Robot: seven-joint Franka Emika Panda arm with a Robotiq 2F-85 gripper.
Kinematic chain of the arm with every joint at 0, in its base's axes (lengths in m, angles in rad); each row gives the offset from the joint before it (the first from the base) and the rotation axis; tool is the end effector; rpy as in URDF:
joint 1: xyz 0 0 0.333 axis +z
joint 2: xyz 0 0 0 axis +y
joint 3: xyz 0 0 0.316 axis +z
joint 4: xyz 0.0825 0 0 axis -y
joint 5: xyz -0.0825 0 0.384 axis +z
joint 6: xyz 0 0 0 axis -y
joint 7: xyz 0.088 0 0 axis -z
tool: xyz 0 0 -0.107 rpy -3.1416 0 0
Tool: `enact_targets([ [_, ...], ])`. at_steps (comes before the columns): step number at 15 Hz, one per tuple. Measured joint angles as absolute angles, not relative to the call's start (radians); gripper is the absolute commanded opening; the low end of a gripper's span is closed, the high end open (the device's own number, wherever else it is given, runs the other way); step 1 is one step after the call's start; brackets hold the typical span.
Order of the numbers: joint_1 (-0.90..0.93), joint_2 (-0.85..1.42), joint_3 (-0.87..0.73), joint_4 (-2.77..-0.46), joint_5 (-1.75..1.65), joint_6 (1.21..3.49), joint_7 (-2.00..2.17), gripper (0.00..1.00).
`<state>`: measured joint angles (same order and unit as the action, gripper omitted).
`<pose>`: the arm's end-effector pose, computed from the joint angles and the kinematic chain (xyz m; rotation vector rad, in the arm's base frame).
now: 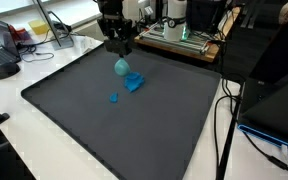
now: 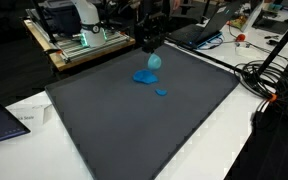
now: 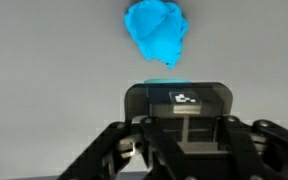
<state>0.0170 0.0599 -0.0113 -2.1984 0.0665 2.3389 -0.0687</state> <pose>0.5467 0.0042 0.3640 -3.0922 -0.0466 -0.1270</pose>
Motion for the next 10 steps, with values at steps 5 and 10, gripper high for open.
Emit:
enact_targets([
  [5, 0.015, 0.050, -0.012, -2.199, 0.066, 2.273, -0.069, 0.21],
  [10, 0.015, 0.041, -0.012, -2.199, 0.066, 2.225, -0.069, 0.21],
])
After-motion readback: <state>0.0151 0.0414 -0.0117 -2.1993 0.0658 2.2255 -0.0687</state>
